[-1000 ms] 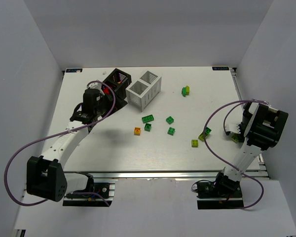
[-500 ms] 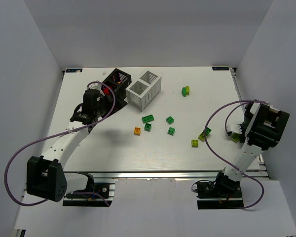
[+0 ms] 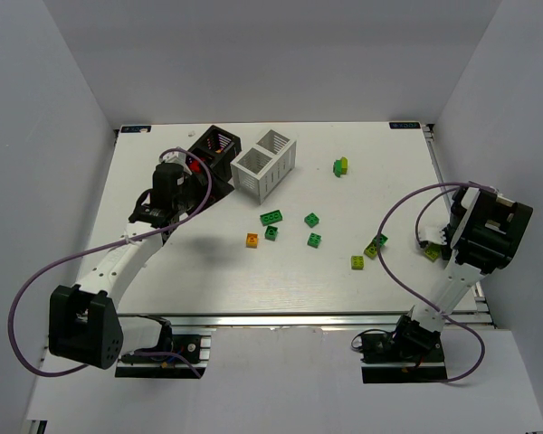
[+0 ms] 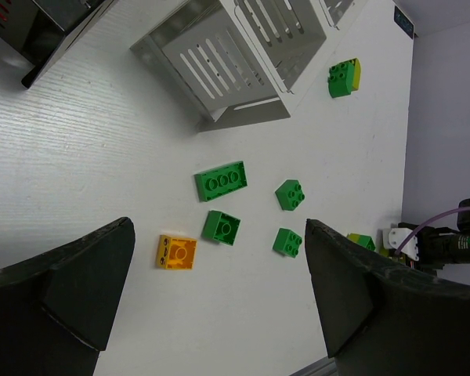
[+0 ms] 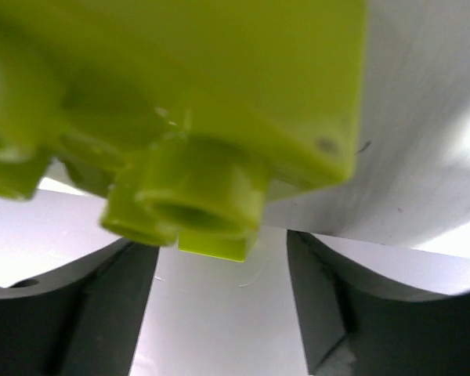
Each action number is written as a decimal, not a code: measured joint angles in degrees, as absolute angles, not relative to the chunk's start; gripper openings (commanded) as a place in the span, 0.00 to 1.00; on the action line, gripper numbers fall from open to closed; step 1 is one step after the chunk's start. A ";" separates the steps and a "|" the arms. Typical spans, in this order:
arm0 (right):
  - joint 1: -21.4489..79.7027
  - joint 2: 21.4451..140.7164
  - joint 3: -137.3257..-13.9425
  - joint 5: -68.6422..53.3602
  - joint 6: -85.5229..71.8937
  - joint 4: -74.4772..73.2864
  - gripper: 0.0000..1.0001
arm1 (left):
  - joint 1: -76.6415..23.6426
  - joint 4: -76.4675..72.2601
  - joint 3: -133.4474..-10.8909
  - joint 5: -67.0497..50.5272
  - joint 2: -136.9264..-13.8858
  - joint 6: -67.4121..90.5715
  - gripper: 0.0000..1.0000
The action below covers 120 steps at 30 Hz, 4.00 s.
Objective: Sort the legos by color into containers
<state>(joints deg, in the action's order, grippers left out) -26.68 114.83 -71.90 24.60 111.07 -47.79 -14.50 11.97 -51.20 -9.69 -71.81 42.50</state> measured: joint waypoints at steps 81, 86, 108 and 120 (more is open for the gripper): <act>24.51 115.61 -113.51 -39.72 27.07 -22.39 0.21 | -14.50 18.02 -46.61 -4.23 -57.06 38.83 0.98; 24.38 121.51 -113.40 -36.80 17.78 -11.33 0.26 | -14.50 18.68 -43.83 -4.03 -54.76 39.09 0.98; 24.25 128.66 -113.51 -27.33 13.30 -3.25 0.89 | -14.50 18.76 -38.54 -3.40 -52.60 45.60 0.98; 19.03 111.33 -101.51 -40.49 21.45 -7.35 0.06 | -14.90 16.43 -37.45 -6.24 -58.61 47.53 0.28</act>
